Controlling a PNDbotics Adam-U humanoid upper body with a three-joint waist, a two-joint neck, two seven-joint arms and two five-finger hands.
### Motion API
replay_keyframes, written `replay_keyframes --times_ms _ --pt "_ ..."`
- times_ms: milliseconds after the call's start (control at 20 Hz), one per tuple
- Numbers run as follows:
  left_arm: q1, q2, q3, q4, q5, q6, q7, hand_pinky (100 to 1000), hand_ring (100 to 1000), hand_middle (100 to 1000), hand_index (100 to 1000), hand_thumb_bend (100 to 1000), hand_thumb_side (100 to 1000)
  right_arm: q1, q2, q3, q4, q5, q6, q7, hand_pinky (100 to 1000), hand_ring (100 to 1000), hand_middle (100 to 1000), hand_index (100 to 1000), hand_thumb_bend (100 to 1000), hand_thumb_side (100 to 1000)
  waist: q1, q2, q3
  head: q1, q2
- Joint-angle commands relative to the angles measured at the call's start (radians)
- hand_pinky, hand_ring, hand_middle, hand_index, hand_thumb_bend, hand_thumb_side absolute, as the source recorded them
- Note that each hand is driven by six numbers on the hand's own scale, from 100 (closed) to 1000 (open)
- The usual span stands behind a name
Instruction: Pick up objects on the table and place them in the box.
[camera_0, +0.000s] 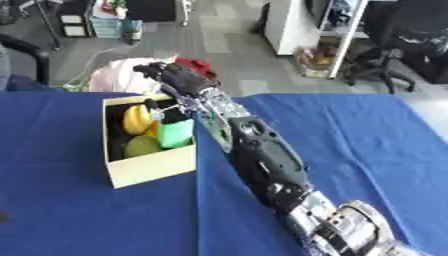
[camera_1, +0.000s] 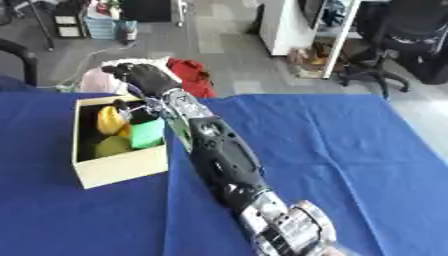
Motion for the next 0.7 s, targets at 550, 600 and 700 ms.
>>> replay_keyframes --times_ms 550,600,700 --pt "0.009 0.009 0.027 -0.012 -0.004 -0.004 0.024 907 730 756 800 100 711 0.023 -0.135 0.099 -0.328 -0.626 -0.101 0.114 779 693 770 955 100 382 -0.001 -0.018 -0.095 0.057 0.016" --pt "0.012 0.011 0.030 -0.012 -0.005 -0.004 0.028 907 730 756 800 100 711 0.031 -0.162 0.105 -0.374 -0.669 -0.091 0.125 774 689 767 954 100 415 -0.003 -0.021 -0.106 0.063 0.019" --pt "0.016 0.014 0.037 -0.012 -0.005 -0.006 0.034 906 729 756 800 100 710 0.057 -0.201 0.109 -0.465 -0.808 -0.078 0.144 766 683 763 950 100 450 -0.007 -0.024 -0.129 0.078 0.024"
